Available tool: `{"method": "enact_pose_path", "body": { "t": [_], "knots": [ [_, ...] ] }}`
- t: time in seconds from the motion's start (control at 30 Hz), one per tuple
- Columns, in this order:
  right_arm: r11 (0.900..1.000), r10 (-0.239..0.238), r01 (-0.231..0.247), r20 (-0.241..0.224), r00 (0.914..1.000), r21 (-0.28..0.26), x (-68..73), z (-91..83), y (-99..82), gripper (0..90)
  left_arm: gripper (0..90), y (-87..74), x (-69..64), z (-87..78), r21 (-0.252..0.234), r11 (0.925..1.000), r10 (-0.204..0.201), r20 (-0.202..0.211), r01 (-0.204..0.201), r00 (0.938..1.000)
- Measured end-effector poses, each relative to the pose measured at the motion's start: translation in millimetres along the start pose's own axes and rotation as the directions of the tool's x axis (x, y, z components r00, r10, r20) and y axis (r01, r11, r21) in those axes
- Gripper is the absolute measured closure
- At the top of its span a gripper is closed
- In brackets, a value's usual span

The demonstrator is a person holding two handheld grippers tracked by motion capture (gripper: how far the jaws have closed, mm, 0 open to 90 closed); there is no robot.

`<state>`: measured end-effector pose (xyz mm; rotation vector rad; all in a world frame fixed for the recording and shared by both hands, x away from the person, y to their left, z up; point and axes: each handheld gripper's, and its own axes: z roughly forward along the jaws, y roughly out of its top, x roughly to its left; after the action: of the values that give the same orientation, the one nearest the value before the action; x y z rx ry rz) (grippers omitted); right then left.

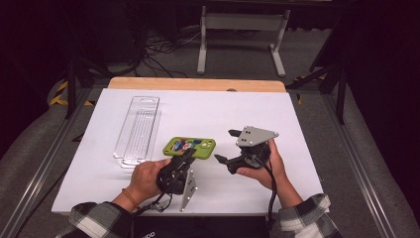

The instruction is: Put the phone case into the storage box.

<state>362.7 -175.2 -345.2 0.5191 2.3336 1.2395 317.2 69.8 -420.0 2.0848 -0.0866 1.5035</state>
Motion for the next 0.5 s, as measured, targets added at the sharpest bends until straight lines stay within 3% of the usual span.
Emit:
{"method": "enact_pose_path", "body": {
  "t": [0.07,0.1,0.17,0.23,0.5],
  "knots": [
    [1.0,-0.001,0.001,0.014,0.9999,-0.007,0.0,-0.5,-1.3,15.8,78.7,-0.8,2.7,-0.4,-0.005,1.0,-0.005,0.0,0.005,1.0],
    [0.9997,-0.011,0.012,0.042,0.999,-0.02,0.6,-0.8,-5.2,15.0,78.7,-2.8,7.0,-1.8,-0.012,0.9989,-0.046,0.002,0.046,0.9989],
    [0.9996,-0.016,0.018,0.058,0.9982,-0.022,1.0,-0.5,-7.9,14.8,78.7,-3.7,8.9,-2.7,-0.011,0.9971,-0.076,0.01,0.076,0.9971],
    [0.9992,-0.027,0.03,0.092,0.9954,-0.026,3.0,0.0,-10.2,14.1,78.7,-4.3,10.8,-3.0,-0.015,0.9965,-0.081,0.011,0.082,0.9966],
    [0.9971,-0.061,0.067,0.15,0.9868,-0.037,9.5,2.2,-21.0,11.6,78.7,-7.9,19.2,-4.9,-0.025,0.9882,-0.151,0.021,0.151,0.9884]
  ]
}}
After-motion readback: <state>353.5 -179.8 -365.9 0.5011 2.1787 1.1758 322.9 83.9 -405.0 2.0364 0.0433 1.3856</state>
